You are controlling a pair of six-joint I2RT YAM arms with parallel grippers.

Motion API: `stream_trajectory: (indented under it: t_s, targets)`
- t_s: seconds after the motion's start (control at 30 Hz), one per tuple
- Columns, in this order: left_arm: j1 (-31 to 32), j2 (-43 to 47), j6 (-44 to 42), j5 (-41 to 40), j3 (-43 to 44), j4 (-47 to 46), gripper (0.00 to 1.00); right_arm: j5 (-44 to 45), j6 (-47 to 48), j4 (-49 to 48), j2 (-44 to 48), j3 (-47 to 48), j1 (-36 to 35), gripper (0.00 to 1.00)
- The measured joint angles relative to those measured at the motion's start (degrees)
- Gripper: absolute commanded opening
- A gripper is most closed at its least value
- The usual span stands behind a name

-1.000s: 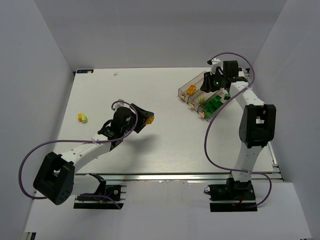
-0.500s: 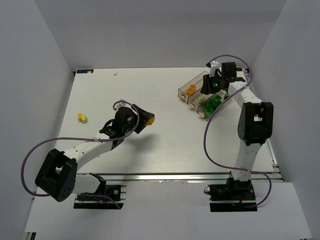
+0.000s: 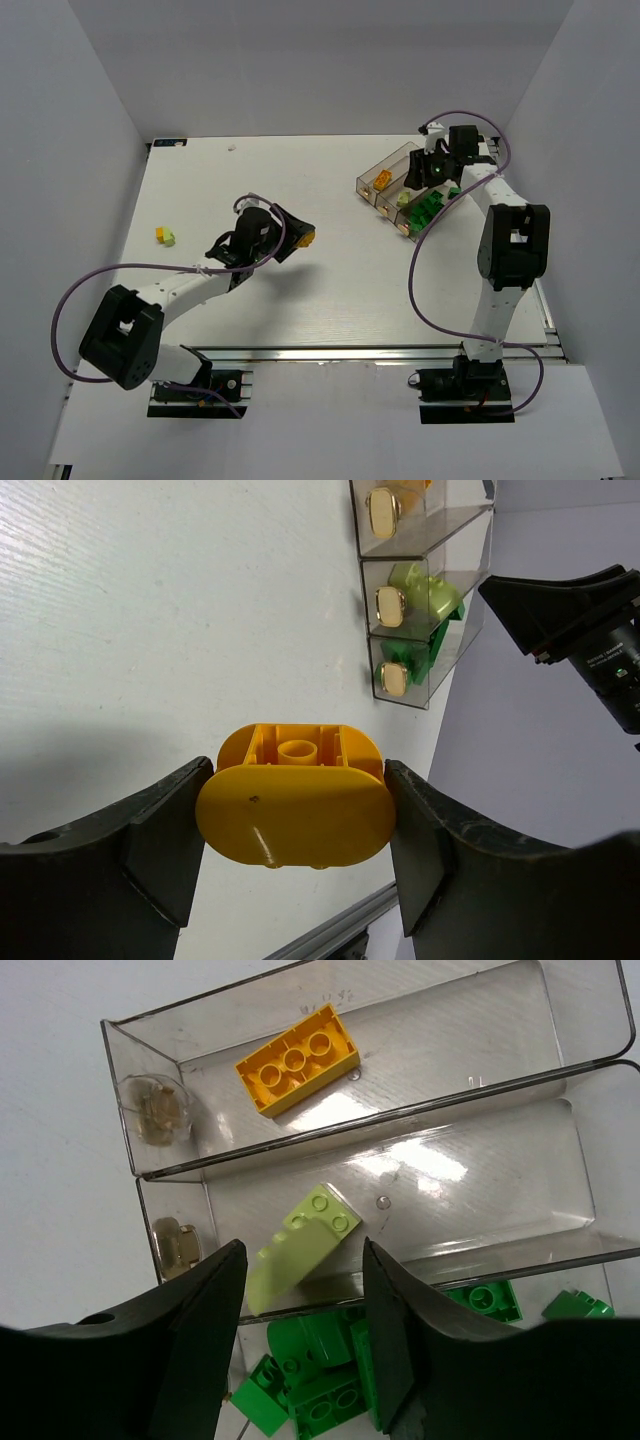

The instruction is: Sort the legos into containers by color

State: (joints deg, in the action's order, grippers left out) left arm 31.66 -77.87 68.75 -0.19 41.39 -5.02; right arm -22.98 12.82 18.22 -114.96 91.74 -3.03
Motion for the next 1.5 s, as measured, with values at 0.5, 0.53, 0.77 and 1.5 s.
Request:
stream_trajectory:
  t_s: [0.5, 0.53, 0.77, 1.5]
  targets:
    - [1.2, -12.0, -7.4, 3.7, 15.2, 3.4, 0.15, -20.1, 14.2, 1.3, 12.6, -9.9, 4.7, 0.9]
    - [1.2, -14.1, -8.5, 4.1, 18.0, 4.5, 0.15, -22.6, 15.7, 1.2, 14.6, -10.9, 5.2, 0.89]
    - [1.5, -29.0, -16.9, 7.8, 39.5, 10.1, 0.17, -38.4, 28.5, 1.3, 26.7, -19.8, 6.3, 0.68]
    - [2.6, -60.6, -24.1, 7.3, 79.3, 9.7, 0.32, -40.6, 22.6, 0.7, 28.5, -25.5, 6.1, 0.52]
